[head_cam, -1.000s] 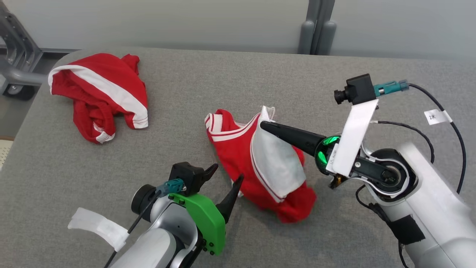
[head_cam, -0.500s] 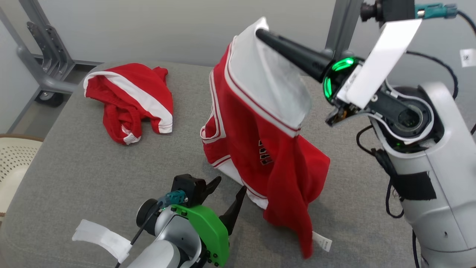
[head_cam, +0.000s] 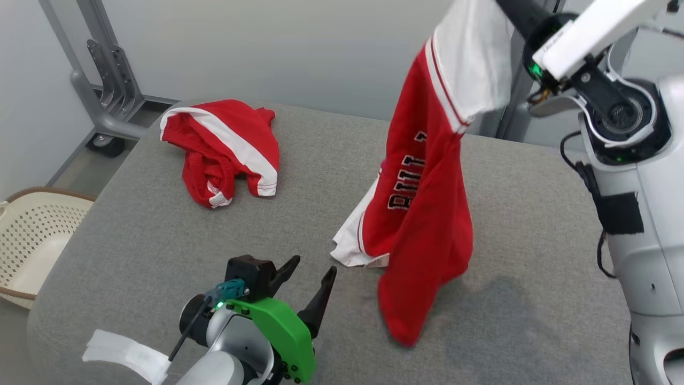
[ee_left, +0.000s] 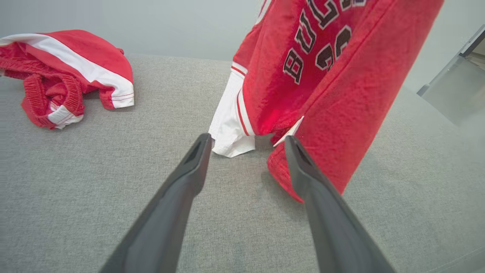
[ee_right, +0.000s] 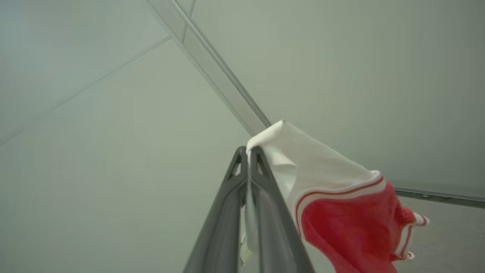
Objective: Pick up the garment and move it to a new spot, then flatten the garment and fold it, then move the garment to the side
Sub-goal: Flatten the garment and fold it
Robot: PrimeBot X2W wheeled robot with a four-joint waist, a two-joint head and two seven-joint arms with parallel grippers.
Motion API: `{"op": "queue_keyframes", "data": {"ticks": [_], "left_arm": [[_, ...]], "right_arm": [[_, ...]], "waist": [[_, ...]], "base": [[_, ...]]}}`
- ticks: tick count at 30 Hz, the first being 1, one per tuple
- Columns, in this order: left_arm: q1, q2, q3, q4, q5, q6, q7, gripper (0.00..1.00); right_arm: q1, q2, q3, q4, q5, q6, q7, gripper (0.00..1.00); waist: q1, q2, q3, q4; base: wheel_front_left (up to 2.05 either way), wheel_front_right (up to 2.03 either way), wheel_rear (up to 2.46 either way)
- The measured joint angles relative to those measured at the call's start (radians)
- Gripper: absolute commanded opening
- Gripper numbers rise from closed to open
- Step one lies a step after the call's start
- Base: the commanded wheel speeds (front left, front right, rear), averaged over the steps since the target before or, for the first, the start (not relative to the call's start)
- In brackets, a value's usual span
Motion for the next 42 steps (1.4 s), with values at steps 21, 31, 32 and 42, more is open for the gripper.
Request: {"op": "queue_keyframes", "data": {"ticks": [21,31,32,42], "left_arm": [[0.041,-0.005,-0.025,-0.037,-0.019,0.004,0.032,1.0],[-0.031,-0.012,-0.087,0.074,0.011,-0.039,0.093,1.0],[-0.031,-0.012,-0.087,0.074,0.011,-0.039,0.093,1.0],[-0.105,0.004,-0.051,0.19,-0.073,-0.119,0.154,1.0]], "right_arm": [[0.364,-0.106,-0.32,0.286,-0.145,0.007,-0.13,0.0],[0.414,-0.028,-0.3,0.267,-0.142,0.007,-0.174,0.0],[0.414,-0.028,-0.3,0.267,-0.142,0.007,-0.174,0.0],[0.432,0.018,-0.27,0.243,-0.141,0.007,-0.191,0.0]], "waist": [[0.0,0.0,0.059,-0.172],[0.0,0.0,0.123,-0.255],[0.0,0.0,0.123,-0.255],[0.0001,0.0,0.162,-0.317]], "base": [[0.0,0.0,0.0],[0.0,0.0,0.0],[0.0,0.0,0.0],[0.0,0.0,0.0]]}}
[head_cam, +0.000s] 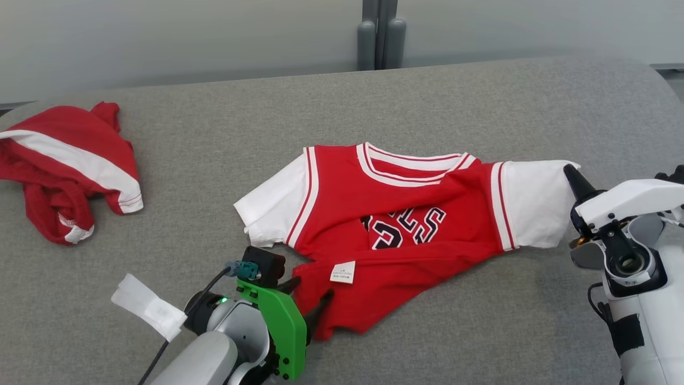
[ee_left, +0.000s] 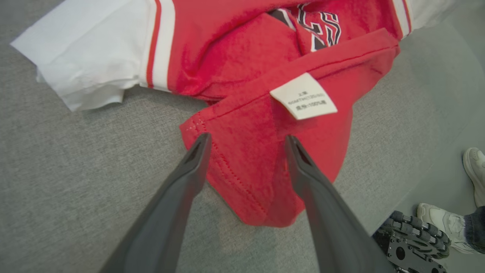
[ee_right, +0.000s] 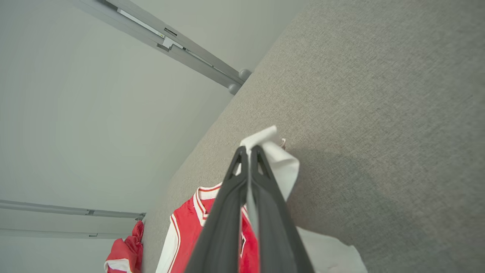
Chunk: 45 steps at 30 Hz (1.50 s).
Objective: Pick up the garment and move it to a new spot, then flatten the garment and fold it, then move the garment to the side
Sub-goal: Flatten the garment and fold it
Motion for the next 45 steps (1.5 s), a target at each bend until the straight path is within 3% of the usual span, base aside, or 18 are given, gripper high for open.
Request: {"op": "queue_keyframes", "data": {"ticks": [16,21,38,45], "left_arm": [[-0.028,-0.002,0.058,0.136,-0.087,-0.061,0.025,1.0],[-0.052,-0.028,0.059,0.148,-0.109,-0.077,0.026,1.0],[-0.078,-0.037,0.081,0.244,-0.142,-0.09,0.034,1.0],[-0.078,-0.077,0.096,0.265,-0.229,-0.101,0.052,1.0]], "right_arm": [[0.05,0.002,-0.012,-0.014,0.006,0.0,-0.012,0.0],[0.063,0.004,-0.008,-0.018,0.006,0.0,-0.012,0.0],[0.071,0.004,-0.001,-0.035,0.006,0.0,-0.008,0.0],[0.072,0.004,0.001,-0.045,0.005,0.0,-0.005,0.0]], "waist": [[0.0,0.0,0.006,-0.03],[0.0,0.0,0.008,-0.032],[0.0,0.0,0.014,-0.03],[0.0,0.0,0.017,-0.032]], "base": [[0.0,0.0,0.0],[0.0,0.0,0.0],[0.0,0.0,0.0],[0.0,0.0,0.0]]}}
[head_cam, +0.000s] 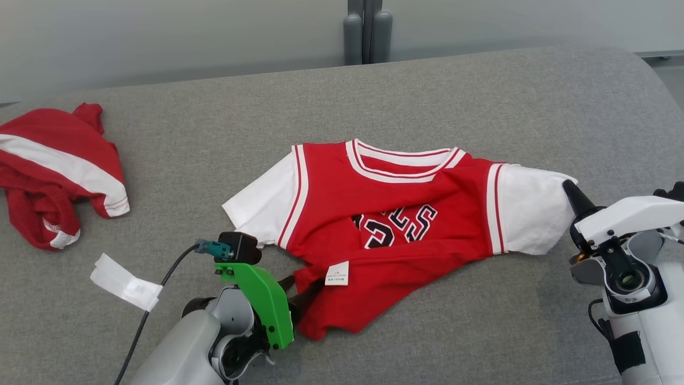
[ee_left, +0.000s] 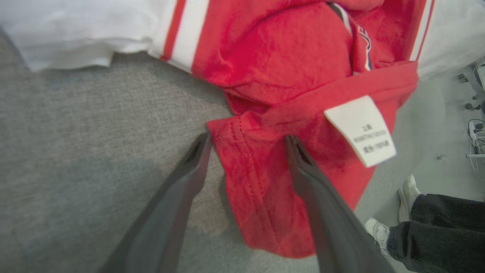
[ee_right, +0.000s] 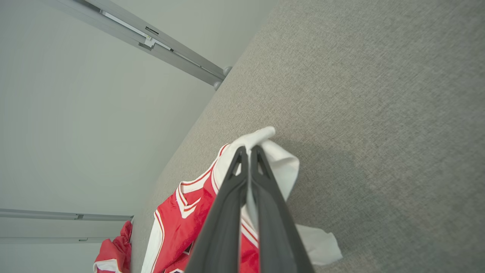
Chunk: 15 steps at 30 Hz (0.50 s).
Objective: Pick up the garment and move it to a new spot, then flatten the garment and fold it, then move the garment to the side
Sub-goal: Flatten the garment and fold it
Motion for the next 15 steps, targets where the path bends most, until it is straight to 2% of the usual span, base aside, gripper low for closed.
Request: {"op": "queue_keyframes", "data": {"ticks": [6,7,9,10,11,13,15], "left_arm": [[-0.004,-0.009,0.025,0.019,-0.04,-0.006,0.006,1.0],[-0.008,-0.008,0.024,0.022,-0.04,-0.006,0.006,0.96],[-0.015,-0.008,0.026,0.028,-0.04,-0.007,0.006,0.85],[-0.018,-0.008,0.025,0.032,-0.04,-0.007,0.008,0.62],[-0.019,-0.008,0.023,0.036,-0.04,-0.007,0.009,0.49],[-0.019,-0.008,0.018,0.044,-0.04,-0.007,0.01,0.45],[-0.019,-0.008,0.014,0.048,-0.04,-0.007,0.01,0.44]], "right_arm": [[0.006,0.0,0.001,-0.005,-0.004,0.0,0.001,0.0],[0.008,0.0,0.001,-0.006,-0.006,0.0,0.001,0.0],[0.012,0.0,0.001,-0.006,-0.006,0.0,0.002,0.0],[0.012,0.0,0.001,-0.007,-0.006,0.0,0.003,0.0],[0.013,0.0,0.001,-0.008,-0.006,0.0,0.003,0.0],[0.014,0.0,0.001,-0.009,-0.006,0.0,0.004,0.0],[0.014,0.0,0.001,-0.01,-0.006,0.0,0.005,0.0]], "waist": [[0.0,0.0,0.004,-0.006],[0.0,0.0,0.005,-0.007],[0.0,0.0001,0.006,-0.009],[0.0,0.0,0.006,-0.011],[0.0,0.0,0.007,-0.012],[0.0,0.0,0.007,-0.013],[0.0,0.0001,0.008,-0.015]], "base": [[0.0,0.0,0.0],[0.0,0.0,0.0],[0.0,0.0,0.0],[0.0,0.0,0.0],[0.0,0.0,0.0],[0.0,0.0,0.0],[0.0,0.0,0.0]]}}
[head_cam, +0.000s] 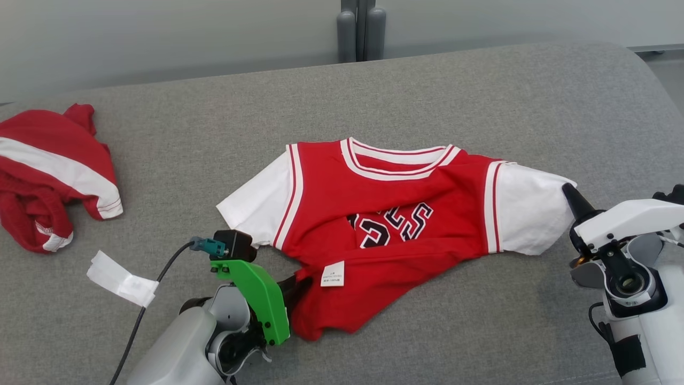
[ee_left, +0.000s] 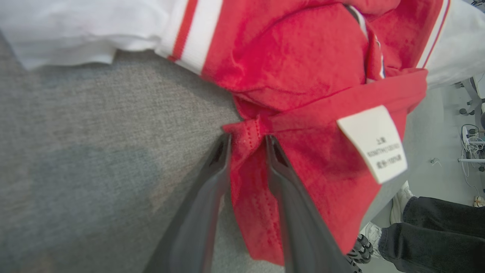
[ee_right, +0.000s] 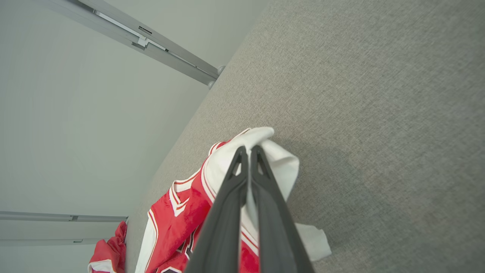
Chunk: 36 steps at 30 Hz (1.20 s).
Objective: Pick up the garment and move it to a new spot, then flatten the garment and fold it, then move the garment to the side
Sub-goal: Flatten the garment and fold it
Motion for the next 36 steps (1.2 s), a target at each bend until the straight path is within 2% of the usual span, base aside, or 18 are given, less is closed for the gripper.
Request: {"op": "queue_keyframes", "data": {"ticks": [4,5,6,15,19,24,28,36], "left_arm": [[-0.005,0.0,-0.009,0.006,0.0,-0.005,0.0,0.4],[-0.01,0.0,-0.012,0.011,0.0,-0.005,0.0,0.17],[-0.011,-0.001,-0.012,0.012,0.0,-0.009,0.0,0.0],[-0.014,-0.005,-0.022,0.016,0.018,-0.01,-0.044,0.0],[-0.038,-0.001,0.018,-0.045,0.026,-0.01,-0.107,0.0],[-0.06,0.005,0.023,-0.146,0.019,-0.012,-0.129,0.0],[-0.099,0.06,0.05,-0.255,0.021,-0.012,-0.16,0.0],[-0.158,0.18,0.194,-0.484,-0.031,-0.013,-0.182,0.0]], "right_arm": [[0.0,0.0,-0.001,-0.004,0.0,0.0,0.001,0.0],[0.0,0.0,-0.002,-0.004,0.0,0.0,0.001,0.0],[0.0,0.0,-0.002,-0.004,0.0,0.0,0.001,0.0],[0.001,0.002,-0.005,-0.015,0.0,0.0,0.001,0.0],[0.0,0.002,-0.023,-0.057,0.006,0.012,-0.006,0.0],[-0.022,0.007,-0.047,-0.13,0.045,0.034,-0.007,0.0],[-0.103,0.015,-0.102,-0.225,0.109,0.045,-0.018,0.0],[-0.202,0.012,-0.241,-0.382,0.222,0.036,-0.049,0.0]], "waist": [[0.0,0.0,0.001,-0.002],[0.0,0.0,0.002,-0.002],[0.0,0.0,0.002,-0.002],[0.0,0.0,-0.001,0.003],[0.0,0.0,-0.008,0.015],[0.0,0.0,-0.019,0.033],[0.0,0.0,-0.038,0.053],[0.0,0.0,-0.099,0.088]], "base": [[0.0,0.0,0.0],[0.0,0.0,0.0],[0.0,0.0,0.0],[0.0,0.0,0.0],[0.0,0.0,0.0],[0.0,0.0,0.0],[0.0,0.0,0.0],[0.0,0.0,0.0]]}}
